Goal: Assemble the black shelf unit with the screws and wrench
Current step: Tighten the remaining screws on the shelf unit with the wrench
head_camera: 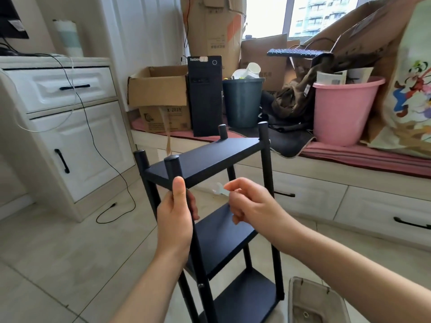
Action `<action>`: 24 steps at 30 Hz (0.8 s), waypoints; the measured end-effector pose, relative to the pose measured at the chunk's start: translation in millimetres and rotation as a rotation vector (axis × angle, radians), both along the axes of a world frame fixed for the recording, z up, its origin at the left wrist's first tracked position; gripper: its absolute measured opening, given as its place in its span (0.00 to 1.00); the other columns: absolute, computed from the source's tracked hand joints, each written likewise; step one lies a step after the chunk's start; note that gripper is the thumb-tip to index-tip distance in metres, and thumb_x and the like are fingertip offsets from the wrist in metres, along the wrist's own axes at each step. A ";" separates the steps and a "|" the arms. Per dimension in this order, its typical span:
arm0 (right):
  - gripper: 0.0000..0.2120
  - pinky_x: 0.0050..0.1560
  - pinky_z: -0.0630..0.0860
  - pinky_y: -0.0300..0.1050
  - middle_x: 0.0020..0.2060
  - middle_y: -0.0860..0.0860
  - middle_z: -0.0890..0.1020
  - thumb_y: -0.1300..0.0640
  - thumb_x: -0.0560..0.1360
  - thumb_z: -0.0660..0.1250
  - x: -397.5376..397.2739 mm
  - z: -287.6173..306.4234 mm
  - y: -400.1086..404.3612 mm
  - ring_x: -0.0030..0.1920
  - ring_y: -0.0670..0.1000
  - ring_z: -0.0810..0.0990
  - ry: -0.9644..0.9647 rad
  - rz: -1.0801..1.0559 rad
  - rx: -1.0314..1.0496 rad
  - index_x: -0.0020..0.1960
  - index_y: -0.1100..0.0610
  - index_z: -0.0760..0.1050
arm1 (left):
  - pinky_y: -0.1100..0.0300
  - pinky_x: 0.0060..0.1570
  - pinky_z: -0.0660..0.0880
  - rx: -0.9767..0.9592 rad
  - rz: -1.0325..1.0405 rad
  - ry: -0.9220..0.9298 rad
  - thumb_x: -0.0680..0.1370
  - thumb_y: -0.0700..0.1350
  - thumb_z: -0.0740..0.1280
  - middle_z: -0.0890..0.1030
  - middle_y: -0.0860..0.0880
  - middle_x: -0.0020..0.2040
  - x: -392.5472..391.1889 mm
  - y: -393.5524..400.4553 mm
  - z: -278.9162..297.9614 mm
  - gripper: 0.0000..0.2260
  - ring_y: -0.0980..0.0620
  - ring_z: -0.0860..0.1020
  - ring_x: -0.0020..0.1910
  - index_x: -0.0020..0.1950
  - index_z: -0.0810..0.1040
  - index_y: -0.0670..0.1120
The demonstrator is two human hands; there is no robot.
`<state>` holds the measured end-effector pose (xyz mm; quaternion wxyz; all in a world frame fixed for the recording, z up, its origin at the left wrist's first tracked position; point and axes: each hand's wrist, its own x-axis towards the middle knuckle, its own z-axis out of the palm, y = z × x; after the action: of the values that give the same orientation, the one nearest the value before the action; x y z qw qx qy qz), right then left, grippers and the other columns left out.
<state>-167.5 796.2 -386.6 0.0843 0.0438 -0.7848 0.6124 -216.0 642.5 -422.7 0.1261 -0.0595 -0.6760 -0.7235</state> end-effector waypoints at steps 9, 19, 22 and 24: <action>0.08 0.38 0.78 0.35 0.40 0.51 0.87 0.64 0.80 0.63 -7.5 0.3 -23.6 0.43 0.47 0.87 -0.043 0.003 -0.153 0.50 0.54 0.80 | 0.61 0.33 0.69 0.000 -0.006 0.016 0.78 0.67 0.46 0.71 0.49 0.27 -17.0 -1.8 4.8 0.28 0.52 0.69 0.28 0.28 0.70 0.51; 0.08 0.32 0.73 0.30 0.34 0.50 0.86 0.61 0.80 0.65 -11.6 -1.3 -29.1 0.33 0.41 0.81 0.028 -0.112 -0.186 0.45 0.60 0.82 | 0.57 0.38 0.75 0.089 -0.208 0.019 0.78 0.68 0.57 0.77 0.48 0.33 -12.9 -4.2 19.8 0.28 0.50 0.75 0.34 0.44 0.76 0.42; 0.08 0.33 0.72 0.32 0.36 0.50 0.86 0.58 0.79 0.66 -13.6 -1.9 -28.1 0.32 0.41 0.78 -0.027 -0.155 -0.275 0.46 0.58 0.83 | 0.54 0.40 0.74 0.086 -0.225 0.036 0.77 0.67 0.57 0.76 0.47 0.33 -10.2 -1.4 21.8 0.31 0.50 0.75 0.33 0.50 0.75 0.38; 0.07 0.34 0.72 0.33 0.35 0.49 0.85 0.56 0.79 0.68 -14.3 -3.7 -27.7 0.33 0.41 0.77 -0.045 -0.181 -0.284 0.46 0.56 0.84 | 0.53 0.41 0.73 0.079 -0.237 0.037 0.77 0.67 0.57 0.76 0.48 0.33 -8.3 0.7 22.9 0.29 0.51 0.74 0.33 0.46 0.75 0.40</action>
<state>-181.8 768.5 -390.4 0.1269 -0.0530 -0.6929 0.7078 -224.2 643.2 -399.8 0.0547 -0.1474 -0.6326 -0.7583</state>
